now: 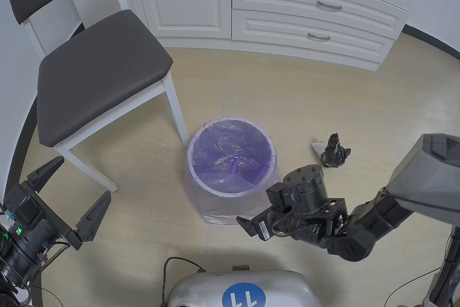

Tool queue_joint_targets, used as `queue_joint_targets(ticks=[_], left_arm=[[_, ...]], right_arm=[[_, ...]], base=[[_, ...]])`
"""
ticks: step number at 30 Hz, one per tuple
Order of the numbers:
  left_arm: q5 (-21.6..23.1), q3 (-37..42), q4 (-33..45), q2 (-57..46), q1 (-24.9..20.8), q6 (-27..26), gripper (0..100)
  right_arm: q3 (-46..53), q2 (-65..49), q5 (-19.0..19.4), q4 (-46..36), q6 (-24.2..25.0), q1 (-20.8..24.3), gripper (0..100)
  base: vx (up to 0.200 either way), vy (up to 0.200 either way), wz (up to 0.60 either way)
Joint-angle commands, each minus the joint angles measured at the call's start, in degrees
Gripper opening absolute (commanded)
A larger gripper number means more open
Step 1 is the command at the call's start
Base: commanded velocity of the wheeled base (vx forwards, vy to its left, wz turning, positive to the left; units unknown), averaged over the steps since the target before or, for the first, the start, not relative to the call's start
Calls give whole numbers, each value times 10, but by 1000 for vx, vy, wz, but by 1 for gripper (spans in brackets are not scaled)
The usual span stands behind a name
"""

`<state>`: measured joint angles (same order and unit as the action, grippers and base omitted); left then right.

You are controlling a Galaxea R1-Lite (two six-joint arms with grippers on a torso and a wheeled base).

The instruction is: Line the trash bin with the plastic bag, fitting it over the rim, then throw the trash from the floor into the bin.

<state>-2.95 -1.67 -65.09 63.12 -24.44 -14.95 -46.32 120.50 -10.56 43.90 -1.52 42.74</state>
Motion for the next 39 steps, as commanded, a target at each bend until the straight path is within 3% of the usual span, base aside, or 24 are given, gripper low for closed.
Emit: queue_joint_targets(ticks=[1,7,8,11,20,29,39], left_arm=[[0,-4,0,-3,1,-1,100],[0,-4,0,-2,1,-1,100],[0,-4,-1,-2,0,-1,100],[0,-4,-1,-2,0,-1,100],[0,-4,-2,-3,0,-1,100],[0,-4,-2,-3,0,-1,100],[0,-2,-2,-3,0,-1,100]], right_arm=[[-23,74,-22,33,31,36,100],[-25,74,-16,35,47,49,100],[-47,81,-17,56,86,62,100],[-63,97,-16,107,129,72,100],[-104,185,-5,251,151,70,100],[-193,244,-3,247,209,22,100],[-199,234,27,230,211,-25,100]], base=[[0,0,0],[0,0,0],[0,0,0],[0,0,0],[0,0,0],[0,0,0],[0,0,0]])
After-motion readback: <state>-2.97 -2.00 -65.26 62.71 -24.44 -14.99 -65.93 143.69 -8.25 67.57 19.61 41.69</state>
